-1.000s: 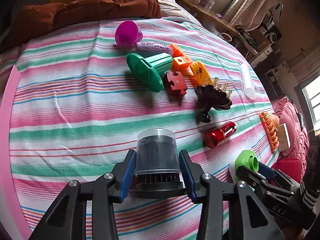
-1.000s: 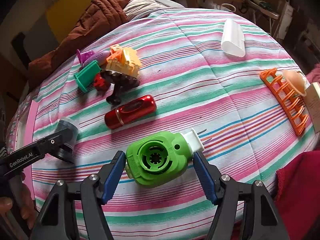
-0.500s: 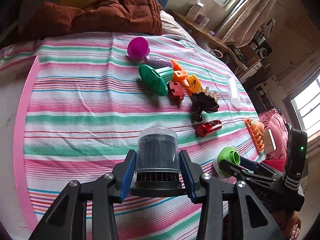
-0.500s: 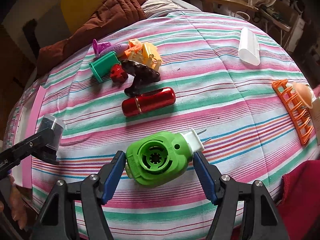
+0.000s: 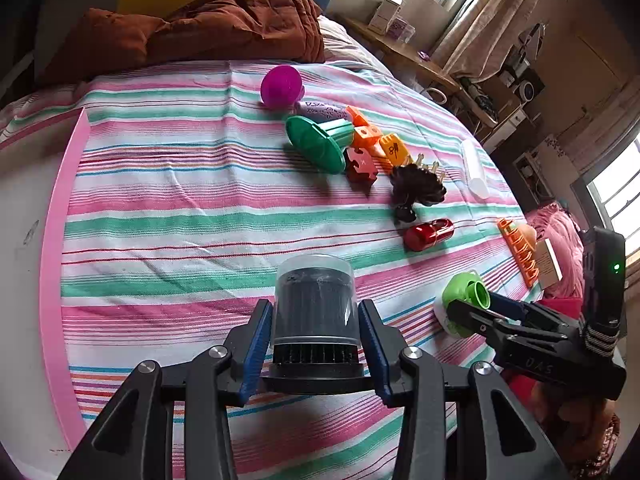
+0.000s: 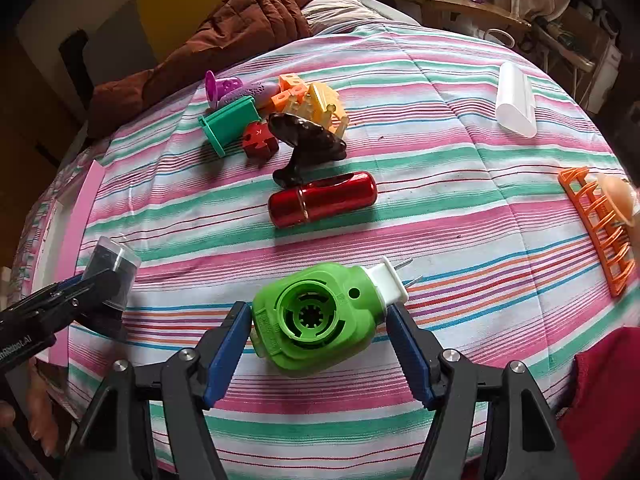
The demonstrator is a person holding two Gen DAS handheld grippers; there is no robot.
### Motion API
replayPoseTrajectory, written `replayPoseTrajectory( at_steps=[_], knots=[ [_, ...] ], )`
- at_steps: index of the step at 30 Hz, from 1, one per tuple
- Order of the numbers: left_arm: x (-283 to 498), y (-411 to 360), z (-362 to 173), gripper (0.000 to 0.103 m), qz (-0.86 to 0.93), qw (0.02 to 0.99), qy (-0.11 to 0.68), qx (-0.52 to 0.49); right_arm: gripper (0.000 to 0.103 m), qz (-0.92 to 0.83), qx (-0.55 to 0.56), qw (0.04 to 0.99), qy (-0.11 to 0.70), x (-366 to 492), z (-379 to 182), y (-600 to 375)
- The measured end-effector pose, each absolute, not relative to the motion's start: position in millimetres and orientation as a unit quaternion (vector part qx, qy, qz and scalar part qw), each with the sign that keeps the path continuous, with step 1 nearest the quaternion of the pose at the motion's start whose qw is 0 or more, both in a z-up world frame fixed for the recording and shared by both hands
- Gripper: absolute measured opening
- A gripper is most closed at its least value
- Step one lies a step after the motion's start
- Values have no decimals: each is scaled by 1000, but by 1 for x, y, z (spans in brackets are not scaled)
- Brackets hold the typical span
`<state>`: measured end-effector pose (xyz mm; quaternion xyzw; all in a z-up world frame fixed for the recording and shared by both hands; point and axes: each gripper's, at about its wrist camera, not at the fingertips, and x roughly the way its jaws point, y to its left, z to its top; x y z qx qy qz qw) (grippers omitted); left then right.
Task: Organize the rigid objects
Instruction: 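Carry the clear cup over the tray with the left gripper while the right carries the green device, then release the clear cup in the tray with left while right releases the green device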
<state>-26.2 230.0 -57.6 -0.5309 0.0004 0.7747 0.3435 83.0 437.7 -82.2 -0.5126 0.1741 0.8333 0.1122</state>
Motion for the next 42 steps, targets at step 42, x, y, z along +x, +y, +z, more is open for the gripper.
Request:
replayPoseTrajectory(
  at_steps=[42],
  knots=[
    [-155,-18,-27,47,886,79,-105,-445,70,887,-445,-90,91,16,-27,257]
  ],
)
